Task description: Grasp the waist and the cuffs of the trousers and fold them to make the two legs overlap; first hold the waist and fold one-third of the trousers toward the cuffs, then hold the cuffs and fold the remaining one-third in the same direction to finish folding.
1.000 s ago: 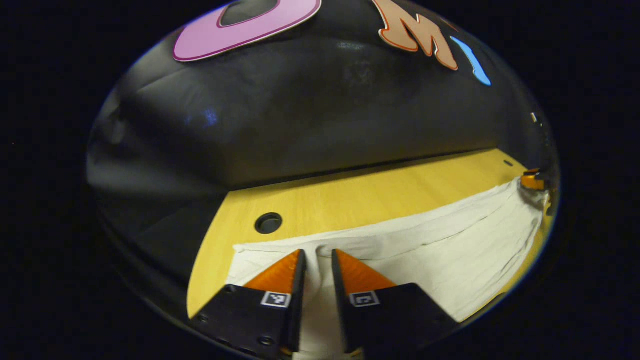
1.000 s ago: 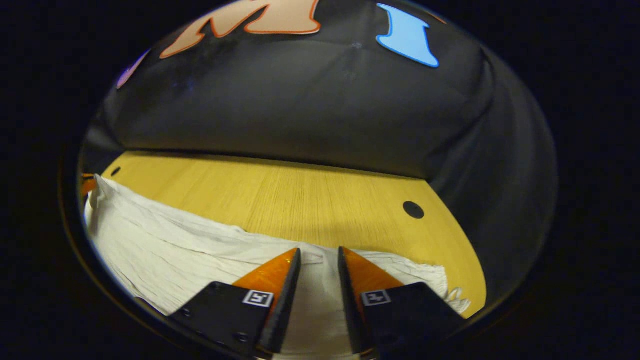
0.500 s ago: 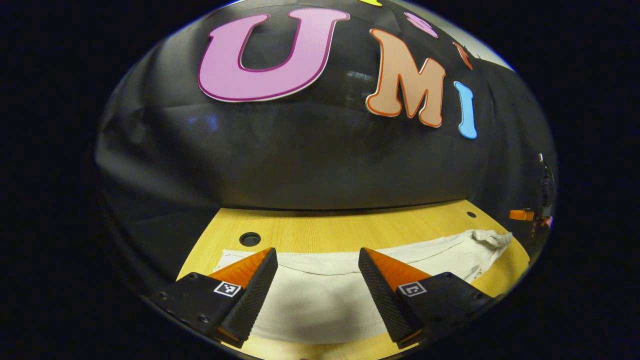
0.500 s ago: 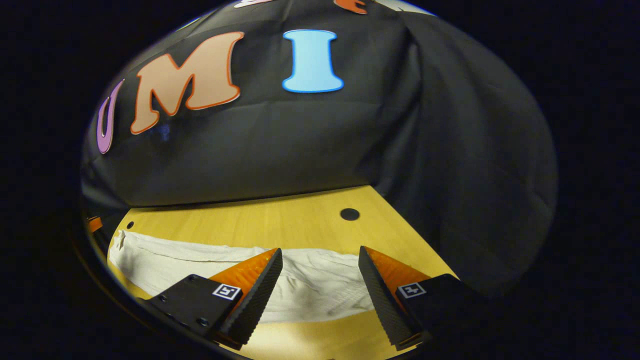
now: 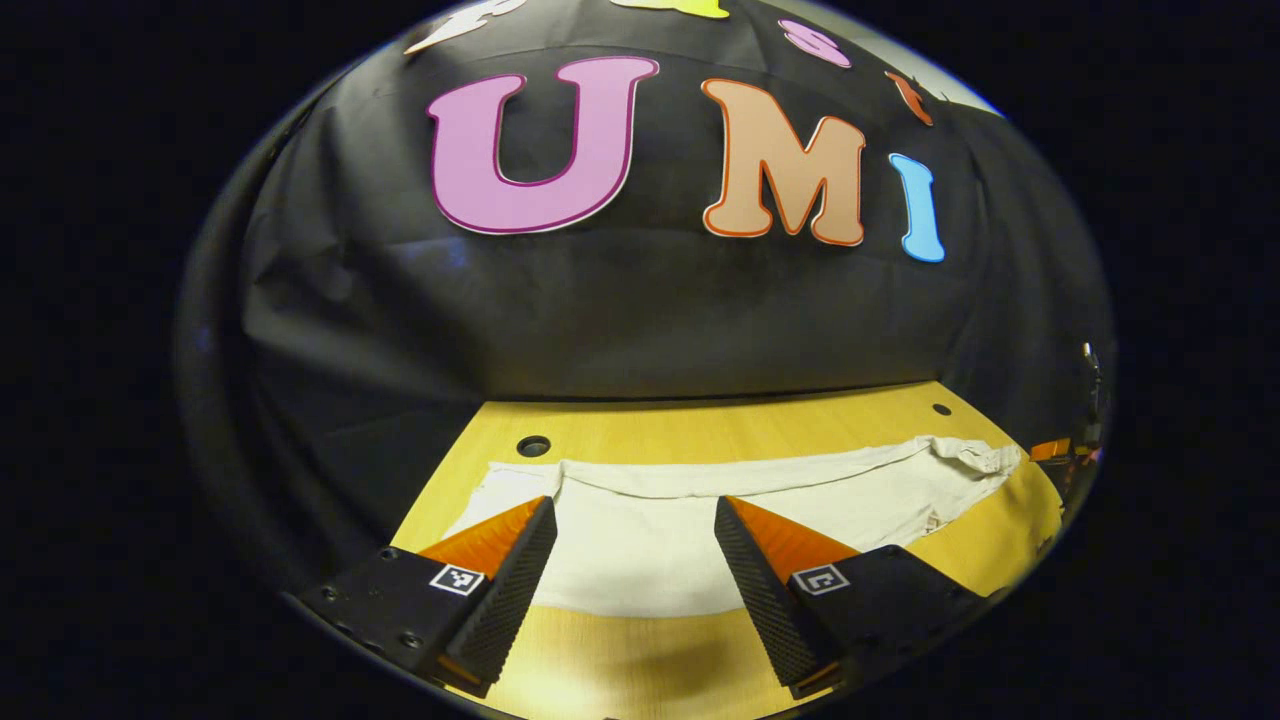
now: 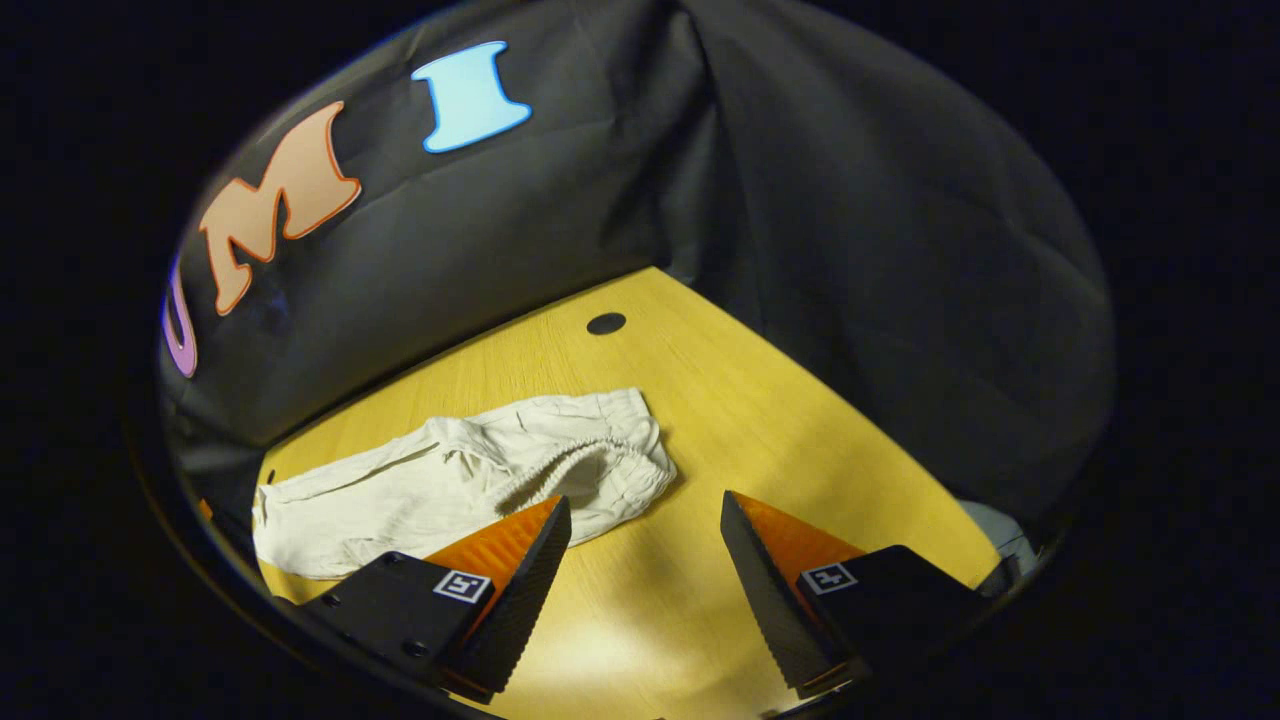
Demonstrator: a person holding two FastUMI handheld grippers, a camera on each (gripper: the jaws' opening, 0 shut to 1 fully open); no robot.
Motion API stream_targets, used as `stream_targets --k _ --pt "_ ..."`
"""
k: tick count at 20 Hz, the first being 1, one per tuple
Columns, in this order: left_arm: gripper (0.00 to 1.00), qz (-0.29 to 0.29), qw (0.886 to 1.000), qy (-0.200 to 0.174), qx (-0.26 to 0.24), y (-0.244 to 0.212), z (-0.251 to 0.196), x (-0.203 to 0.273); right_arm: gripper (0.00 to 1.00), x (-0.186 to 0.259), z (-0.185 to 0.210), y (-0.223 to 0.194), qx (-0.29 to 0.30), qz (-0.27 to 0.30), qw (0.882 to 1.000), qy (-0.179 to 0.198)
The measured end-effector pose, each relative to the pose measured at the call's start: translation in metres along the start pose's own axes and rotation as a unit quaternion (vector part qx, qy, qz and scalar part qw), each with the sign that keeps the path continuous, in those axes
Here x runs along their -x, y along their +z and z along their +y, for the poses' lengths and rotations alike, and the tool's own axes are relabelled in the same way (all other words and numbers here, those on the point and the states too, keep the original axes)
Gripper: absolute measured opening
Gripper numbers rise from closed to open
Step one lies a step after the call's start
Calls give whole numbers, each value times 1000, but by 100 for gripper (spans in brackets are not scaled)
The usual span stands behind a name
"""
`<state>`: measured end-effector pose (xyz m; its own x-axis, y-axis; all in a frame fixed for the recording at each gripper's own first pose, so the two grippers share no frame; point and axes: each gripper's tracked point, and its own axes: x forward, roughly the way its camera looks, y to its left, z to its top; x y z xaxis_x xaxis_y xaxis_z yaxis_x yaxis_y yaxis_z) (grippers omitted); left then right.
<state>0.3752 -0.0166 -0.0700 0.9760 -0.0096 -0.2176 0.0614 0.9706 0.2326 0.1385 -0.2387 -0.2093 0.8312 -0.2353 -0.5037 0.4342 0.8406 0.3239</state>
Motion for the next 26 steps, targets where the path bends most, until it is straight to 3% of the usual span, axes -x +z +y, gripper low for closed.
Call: stream_targets --k 2,3,4,6,7,8,9,14,15,16,18,19,20,22,23,24,26 --pt "95 1 1000 17 10 -2 2 -14 96 -14 1 -9 -37 16 999 17" --pt "95 1 1000 29 12 -2 6 -16 92 -21 2 -10 -52 21 998 27" --pt "95 0 999 43 13 0 9 -17 97 -27 2 -11 -65 24 997 33" --pt "95 -7 997 70 17 9 7 -16 92 -37 2 -10 -91 27 995 42" --pt "95 -12 997 80 21 14 5 -15 96 -43 1 -10 -105 29 993 44" --pt "95 -15 996 89 24 18 5 -15 92 -49 0 -9 -115 30 992 45" --pt "95 -18 995 96 26 21 4 -12 97 -54 1 -9 -126 32 990 46" --pt "95 -28 992 116 35 30 -2 -4 93 -69 5 -1 -178 29 981 69" --pt "95 -30 992 118 35 32 -4 -3 84 -72 7 -3 -187 34 979 72" --pt "95 -30 992 120 33 31 -7 -1 81 -75 8 -3 -195 36 977 73" --pt "95 -31 992 120 27 34 -11 2 55 -80 5 -6 -205 42 976 67" --pt "95 -32 992 118 24 36 -13 1 51 -85 5 -9 -217 50 973 65" --pt "95 -32 993 114 21 37 -16 1 39 -84 5 -8 -236 61 968 62" --pt "95 -31 994 103 25 37 -23 -2 26 -86 5 -2 -274 67 957 62" --pt "95 -31 995 94 31 38 -28 -6 23 -86 6 1 -274 59 958 66" --pt "95 -31 995 86 36 37 -34 -8 12 -85 9 4 -262 48 961 70" --pt "95 -27 996 74 40 34 -38 -12 17 -75 16 11 -243 31 967 76"
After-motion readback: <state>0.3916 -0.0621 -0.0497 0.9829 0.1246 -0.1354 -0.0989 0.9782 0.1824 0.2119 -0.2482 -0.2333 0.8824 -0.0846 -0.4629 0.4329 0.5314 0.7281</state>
